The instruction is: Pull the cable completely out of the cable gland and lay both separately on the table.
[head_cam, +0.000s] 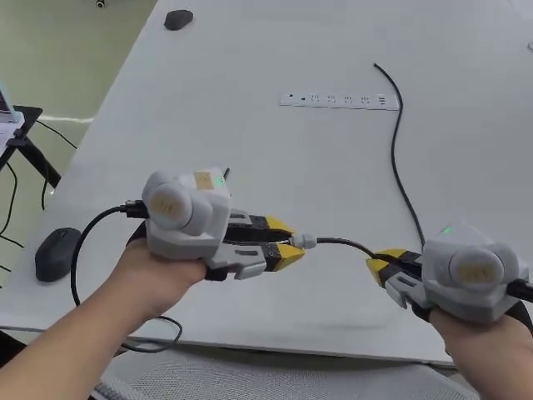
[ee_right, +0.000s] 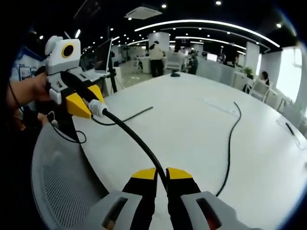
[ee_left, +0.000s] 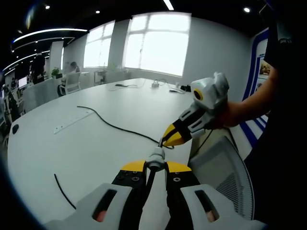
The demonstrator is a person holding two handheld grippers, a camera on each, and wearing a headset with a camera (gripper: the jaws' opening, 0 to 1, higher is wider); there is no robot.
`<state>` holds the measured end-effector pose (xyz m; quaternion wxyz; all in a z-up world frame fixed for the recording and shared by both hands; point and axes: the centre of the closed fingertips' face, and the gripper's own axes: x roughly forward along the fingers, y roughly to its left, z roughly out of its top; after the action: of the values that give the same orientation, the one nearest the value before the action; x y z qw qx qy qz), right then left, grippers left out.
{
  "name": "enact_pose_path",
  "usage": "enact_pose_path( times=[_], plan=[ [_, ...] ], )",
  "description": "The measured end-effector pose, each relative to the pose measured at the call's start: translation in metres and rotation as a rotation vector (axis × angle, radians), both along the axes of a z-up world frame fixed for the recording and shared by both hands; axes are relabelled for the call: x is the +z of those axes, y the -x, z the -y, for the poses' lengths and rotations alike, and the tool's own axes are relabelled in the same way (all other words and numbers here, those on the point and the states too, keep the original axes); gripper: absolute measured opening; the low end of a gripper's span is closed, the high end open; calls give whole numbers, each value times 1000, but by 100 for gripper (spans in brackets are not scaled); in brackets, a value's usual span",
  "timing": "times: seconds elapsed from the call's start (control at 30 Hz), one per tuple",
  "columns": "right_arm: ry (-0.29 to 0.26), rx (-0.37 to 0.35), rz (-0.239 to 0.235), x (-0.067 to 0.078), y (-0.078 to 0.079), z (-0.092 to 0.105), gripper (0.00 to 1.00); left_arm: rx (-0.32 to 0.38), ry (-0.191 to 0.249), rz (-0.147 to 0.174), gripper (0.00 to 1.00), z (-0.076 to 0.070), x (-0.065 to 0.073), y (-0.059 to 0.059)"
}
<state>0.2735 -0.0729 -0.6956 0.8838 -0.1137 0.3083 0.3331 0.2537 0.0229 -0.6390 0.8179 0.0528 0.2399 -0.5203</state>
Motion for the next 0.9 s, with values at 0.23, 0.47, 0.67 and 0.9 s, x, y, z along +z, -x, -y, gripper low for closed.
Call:
enact_pose_path(
  times=[0.23, 0.47, 0.67, 0.9],
  plan=[
    [56, 111, 58, 14, 8, -8, 11, 5, -4, -5, 15, -1, 0, 0],
    [156, 248, 186, 43, 14, -31, 13, 4, 3, -9, 15, 0, -1, 1],
    [250, 384, 265, 47, 17, -61, 11, -19, -17, -7, 15, 3, -4, 5],
    [295, 450, 304, 43, 22, -78, 7, -29, -27, -15, 15, 4, -8, 9]
  ],
)
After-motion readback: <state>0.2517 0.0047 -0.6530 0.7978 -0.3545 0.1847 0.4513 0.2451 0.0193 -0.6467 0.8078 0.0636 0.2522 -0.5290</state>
